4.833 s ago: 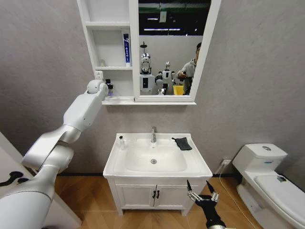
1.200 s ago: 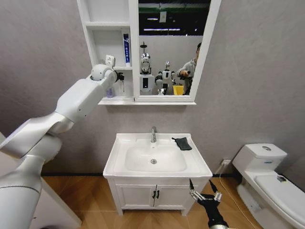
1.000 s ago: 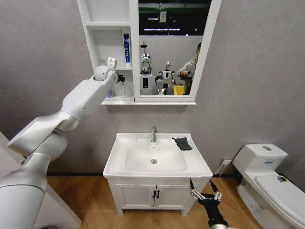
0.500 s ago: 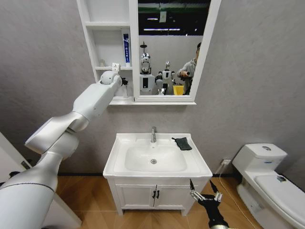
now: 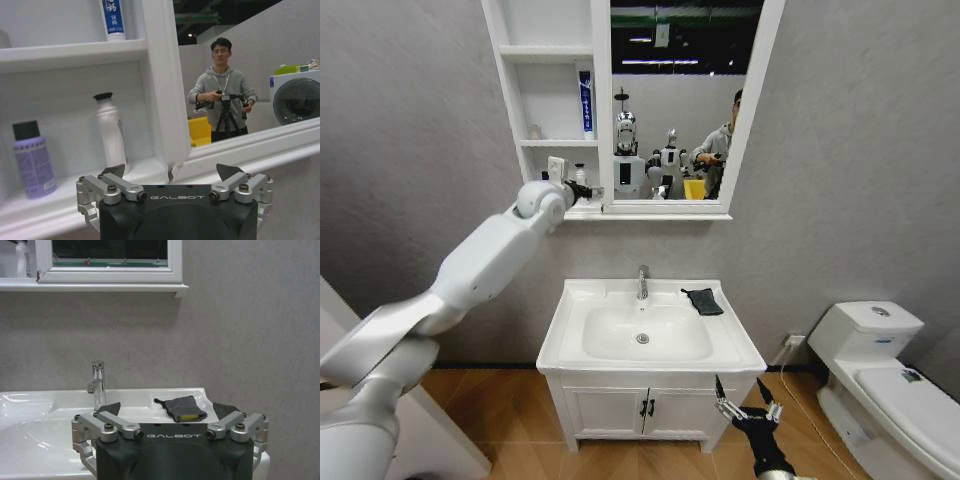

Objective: Move facial cleanser and shampoo from washbasin to cabinet, then wipe washbasin with towel.

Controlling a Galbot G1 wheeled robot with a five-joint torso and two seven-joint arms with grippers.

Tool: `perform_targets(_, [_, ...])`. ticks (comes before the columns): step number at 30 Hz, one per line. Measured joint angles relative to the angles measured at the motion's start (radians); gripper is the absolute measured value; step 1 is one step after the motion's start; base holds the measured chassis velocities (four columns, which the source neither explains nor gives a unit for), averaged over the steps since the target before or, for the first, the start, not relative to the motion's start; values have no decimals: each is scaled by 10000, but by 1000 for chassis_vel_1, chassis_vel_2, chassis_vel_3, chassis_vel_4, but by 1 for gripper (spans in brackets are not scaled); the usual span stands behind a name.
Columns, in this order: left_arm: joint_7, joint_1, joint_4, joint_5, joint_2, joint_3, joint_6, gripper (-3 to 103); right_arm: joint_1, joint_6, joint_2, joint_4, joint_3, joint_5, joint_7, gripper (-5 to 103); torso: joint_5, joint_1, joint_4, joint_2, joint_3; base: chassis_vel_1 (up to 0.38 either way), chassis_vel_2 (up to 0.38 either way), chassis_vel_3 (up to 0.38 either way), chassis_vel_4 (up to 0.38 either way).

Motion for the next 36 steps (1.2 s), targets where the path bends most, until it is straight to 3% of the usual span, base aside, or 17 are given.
perform_targets(1, [-288, 851, -774, -53, 566, -361, -155, 100, 18, -17, -4, -34, -10, -36, 2, 100, -2, 0, 0, 0, 0, 0, 0, 0, 0])
perform_targets(3, [-300, 2630, -1910, 300, 1600, -1404, -523, 100, 49, -65, -2, -87, -18, -81, 28, 100, -3, 1, 3, 0, 0, 0, 0, 0, 0])
perform_targets(6, [-203, 3624, -2266, 642, 2044, -2024, -751, 100, 64, -72, 5, -117, -21, -86, 40, 100, 1, 0, 7, 0, 0, 0, 0, 0, 0])
perform_targets(8, [96, 6812, -2965, 1543, 3128, -3713, -1495, 100, 112, -73, 9, -288, -48, -69, 41, 100, -11, 0, 13, 0, 1, 0, 0, 0, 0])
perform_targets(9, [96, 6812, -2965, 1543, 3128, -3713, -1495, 100, 112, -73, 9, -288, -48, -69, 41, 100, -11, 0, 13, 0, 1, 0, 0, 0, 0])
perform_targets(11, [330, 8889, -3280, 2016, 3420, -5125, -2017, 100, 33, -75, 43, -346, -51, -128, 47, 100, 10, -2, 14, 1, -1, 0, 0, 0, 0])
perform_targets(12, [330, 8889, -3280, 2016, 3420, -5125, -2017, 100, 33, -75, 43, -346, -51, -128, 47, 100, 10, -2, 14, 1, -1, 0, 0, 0, 0])
perform_targets(14, [614, 10353, -3518, 2575, 3053, -6223, -2284, 100, -250, -58, 165, -288, 138, -244, 52, 100, -6, 2, -10, 0, 1, 0, 0, 0, 0])
perform_targets(15, [614, 10353, -3518, 2575, 3053, -6223, -2284, 100, -250, -58, 165, -288, 138, -244, 52, 100, -6, 2, -10, 0, 1, 0, 0, 0, 0])
perform_targets(18, [1067, 12398, -3971, 3500, 2391, -7837, -2630, 100, -261, -53, 70, -320, 258, -239, 52, 100, 2, 2, 0, 0, 1, 0, 0, 0, 0])
perform_targets(19, [1067, 12398, -3971, 3500, 2391, -7837, -2630, 100, -261, -53, 70, -320, 258, -239, 52, 100, 2, 2, 0, 0, 1, 0, 0, 0, 0])
perform_targets(22, [1851, 14644, -4200, 4806, 1414, -9446, -3120, 100, -225, -58, 57, -387, 203, -237, 18, 100, 4, 2, 8, -1, 1, 0, 0, 0, 0])
perform_targets(23, [1851, 14644, -4200, 4806, 1414, -9446, -3120, 100, -225, -58, 57, -387, 203, -237, 18, 100, 4, 2, 8, -1, 1, 0, 0, 0, 0])
perform_targets(25, [2170, 15569, -4342, 5333, 679, -10195, -3358, 100, -209, -73, 85, -421, 100, -265, -24, 100, 2, 1, 9, -1, 1, 0, 0, 0, 0])
perform_targets(26, [2170, 15569, -4342, 5333, 679, -10195, -3358, 100, -209, -73, 85, -421, 100, -265, -24, 100, 2, 1, 9, -1, 1, 0, 0, 0, 0])
perform_targets(29, [2362, 16276, -4731, 5477, -192, -10824, -3482, 100, -204, -118, 22, -421, 10, -275, -88, 100, 2, 0, 7, 0, 1, 0, 0, 0, 0])
perform_targets(36, [2384, 16554, -5240, 5245, -774, -11204, -3416, 100, -174, -130, -41, -414, -25, -168, -175, 100, 4, 2, 1, -1, 2, 0, 0, 0, 0])
